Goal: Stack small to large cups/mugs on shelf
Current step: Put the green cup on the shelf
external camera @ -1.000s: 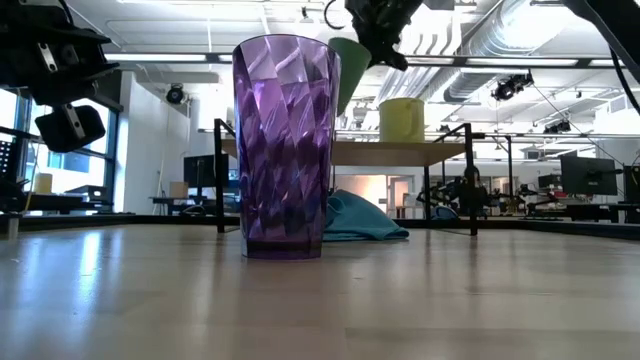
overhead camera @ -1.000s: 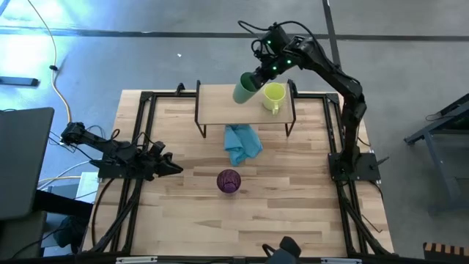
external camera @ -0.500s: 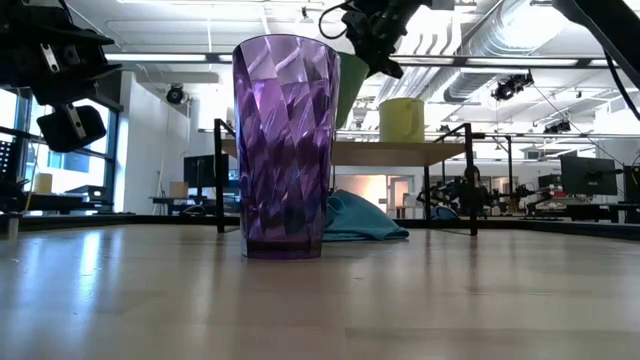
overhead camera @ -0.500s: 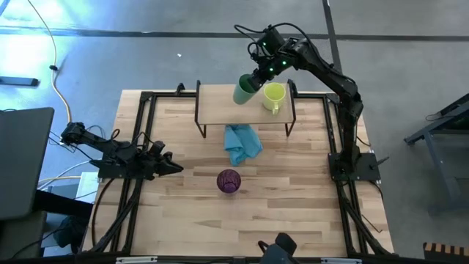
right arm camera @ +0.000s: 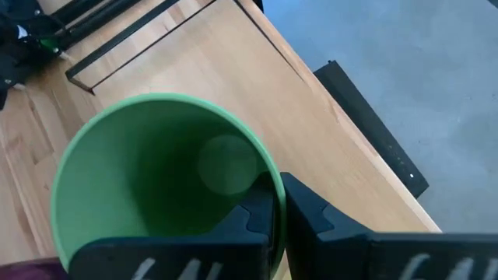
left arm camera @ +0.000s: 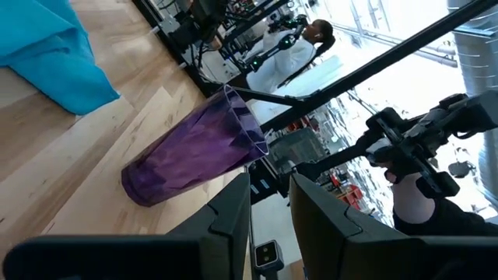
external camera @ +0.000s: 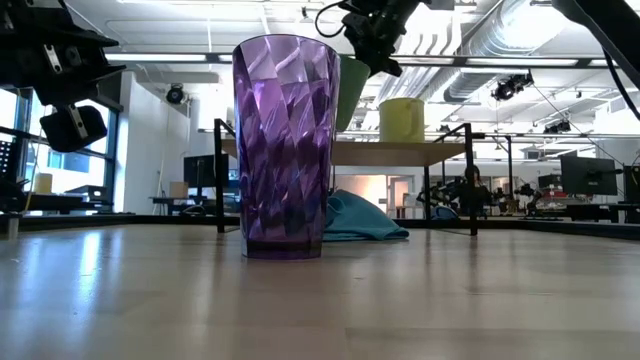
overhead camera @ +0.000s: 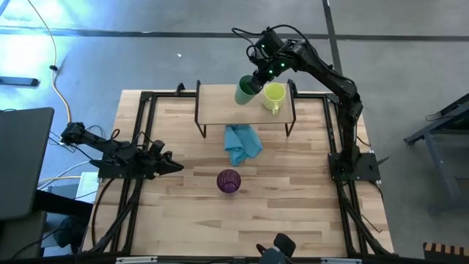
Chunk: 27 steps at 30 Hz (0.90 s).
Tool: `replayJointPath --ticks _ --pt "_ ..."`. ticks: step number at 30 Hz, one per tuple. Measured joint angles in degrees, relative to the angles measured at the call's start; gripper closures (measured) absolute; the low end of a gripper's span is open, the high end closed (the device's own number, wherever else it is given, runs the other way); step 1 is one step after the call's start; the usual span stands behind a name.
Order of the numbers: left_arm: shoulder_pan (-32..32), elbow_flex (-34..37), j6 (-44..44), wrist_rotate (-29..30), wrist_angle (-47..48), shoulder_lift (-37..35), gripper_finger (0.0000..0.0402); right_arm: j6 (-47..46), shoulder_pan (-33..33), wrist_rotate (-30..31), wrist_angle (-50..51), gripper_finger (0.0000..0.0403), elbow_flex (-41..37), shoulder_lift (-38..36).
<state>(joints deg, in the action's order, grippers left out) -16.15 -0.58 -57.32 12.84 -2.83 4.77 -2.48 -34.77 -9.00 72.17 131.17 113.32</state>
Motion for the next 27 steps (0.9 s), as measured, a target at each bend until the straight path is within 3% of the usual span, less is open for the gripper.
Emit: replayJointPath --ticks 18,27 --pt "-0.01 0.01 -0.34 0.33 -0.17 0.04 0.0318 -0.05 4.3 0.17 -4.38 0.0403 3.43 2.97" --pt "-0.01 0.04 -1.22 0.42 0.03 0.97 0.0318 -0.5 3.08 2.01 2.91 0.0403 3.78 3.69"
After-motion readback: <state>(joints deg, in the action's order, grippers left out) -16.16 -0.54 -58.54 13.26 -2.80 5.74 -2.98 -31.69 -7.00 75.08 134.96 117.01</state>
